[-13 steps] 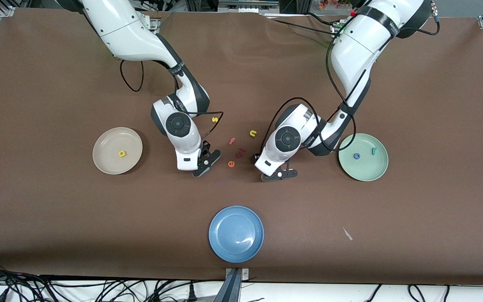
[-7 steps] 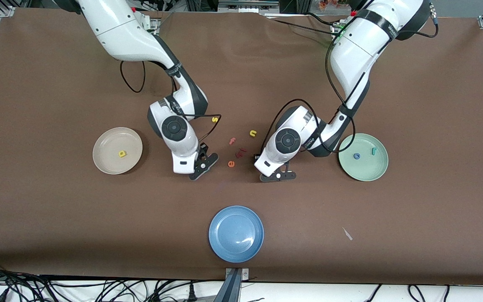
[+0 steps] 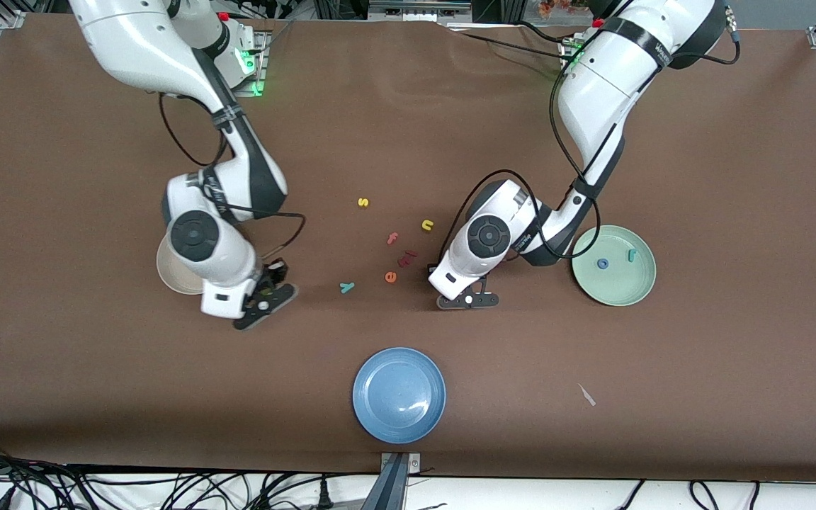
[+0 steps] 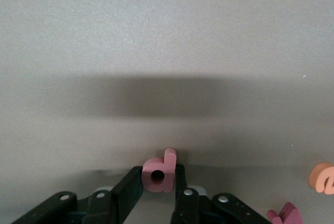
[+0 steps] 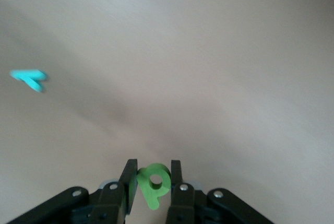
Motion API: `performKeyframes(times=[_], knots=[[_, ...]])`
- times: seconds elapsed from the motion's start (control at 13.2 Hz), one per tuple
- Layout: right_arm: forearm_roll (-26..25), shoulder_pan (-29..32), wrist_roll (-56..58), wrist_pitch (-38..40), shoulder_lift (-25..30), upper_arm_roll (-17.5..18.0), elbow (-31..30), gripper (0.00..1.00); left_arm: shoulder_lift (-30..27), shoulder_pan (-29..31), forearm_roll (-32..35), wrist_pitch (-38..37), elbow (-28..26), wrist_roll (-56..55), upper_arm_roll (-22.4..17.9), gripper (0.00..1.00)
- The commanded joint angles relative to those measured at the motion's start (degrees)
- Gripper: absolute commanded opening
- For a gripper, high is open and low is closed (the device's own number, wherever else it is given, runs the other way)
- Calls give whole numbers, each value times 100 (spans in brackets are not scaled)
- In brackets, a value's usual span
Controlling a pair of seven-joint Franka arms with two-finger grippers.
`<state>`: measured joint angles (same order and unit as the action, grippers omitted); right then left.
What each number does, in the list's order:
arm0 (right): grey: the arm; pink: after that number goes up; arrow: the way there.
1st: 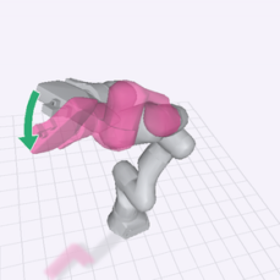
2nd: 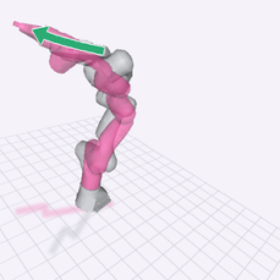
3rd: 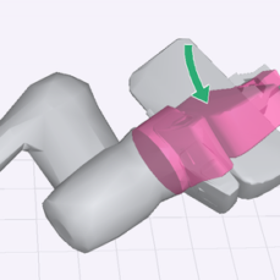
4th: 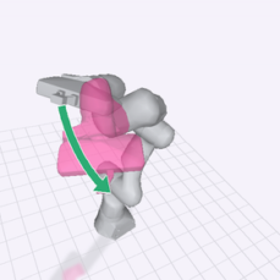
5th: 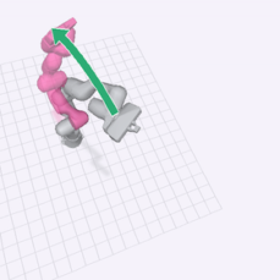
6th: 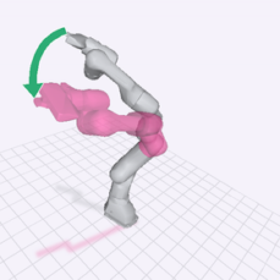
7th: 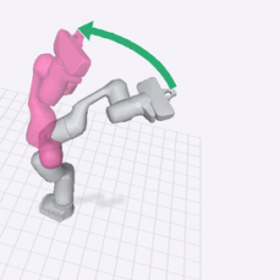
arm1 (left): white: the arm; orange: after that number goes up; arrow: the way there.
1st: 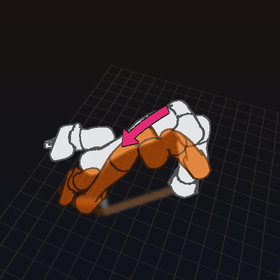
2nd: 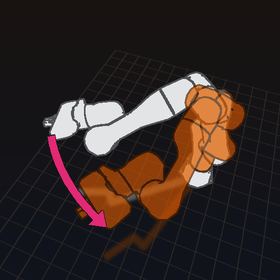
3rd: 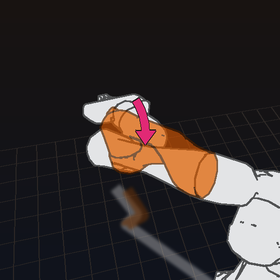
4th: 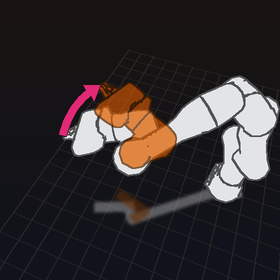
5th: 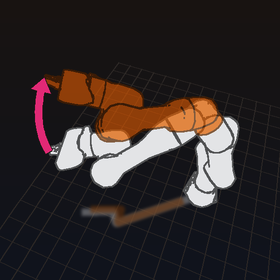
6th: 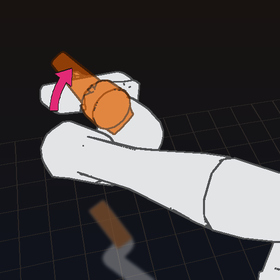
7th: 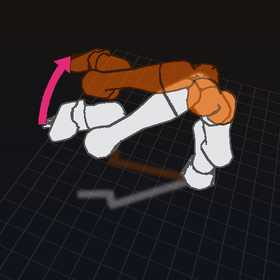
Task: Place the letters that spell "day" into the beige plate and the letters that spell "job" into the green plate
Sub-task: 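Release green p with the right gripper while the left gripper carries pink d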
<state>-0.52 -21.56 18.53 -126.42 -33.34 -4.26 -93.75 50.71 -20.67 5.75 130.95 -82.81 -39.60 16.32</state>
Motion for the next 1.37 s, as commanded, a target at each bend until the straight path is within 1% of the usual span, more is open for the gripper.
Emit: performKeyframes(times=[0.0,0.08,0.15,0.3,0.38,0.46,0.53,0.61,0.68,0.84,0.99,1.06,1.14,1.22,1.29], knots=[[148,-24,300,-582,678,-381,-1185,0,106,-16,84,19,72,101,-59,0],[209,-23,300,-881,828,-513,-1546,0,79,10,84,1,72,58,-59,0],[245,-15,300,-1032,925,-644,-1767,0,70,28,84,-77,72,31,-68,0],[254,-15,300,-1051,1066,-830,-2058,0,-131,132,84,-428,80,74,-112,0],[402,-15,300,-1042,1136,-891,-2198,1,-288,229,93,-682,98,118,-103,0],[673,-15,282,-973,1146,-961,-2261,11,-429,395,102,-1015,115,197,-103,0],[815,-15,256,-867,1137,-1006,-2270,23,-561,545,102,-1323,107,381,-86,0],[851,11,186,-666,1120,-1024,-2253,54,-737,668,93,-1613,81,652,-86,0],[930,55,46,-508,1111,-1032,-2226,100,-878,817,84,-1955,54,907,-86,0],[948,108,1,-331,1093,-1032,-2130,100,-1124,1186,93,-2659,19,1294,-94,0],[931,143,62,-138,1067,-1024,-1885,100,-1309,1625,102,-3056,-103,1804,-94,0],[913,144,71,28,997,-1024,-1666,100,-1344,1871,102,-3110,-182,2041,-94,0],[939,100,-7,369,962,-998,-1376,100,-1345,2143,102,-3119,-244,2200,-94,0],[948,73,-295,660,909,-980,-1147,100,-1345,2303,93,-3119,-367,2263,-86,0],[948,65,-637,741,865,-954,-980,100,-1301,2339,110,-3076,-490,2263,-112,0]])
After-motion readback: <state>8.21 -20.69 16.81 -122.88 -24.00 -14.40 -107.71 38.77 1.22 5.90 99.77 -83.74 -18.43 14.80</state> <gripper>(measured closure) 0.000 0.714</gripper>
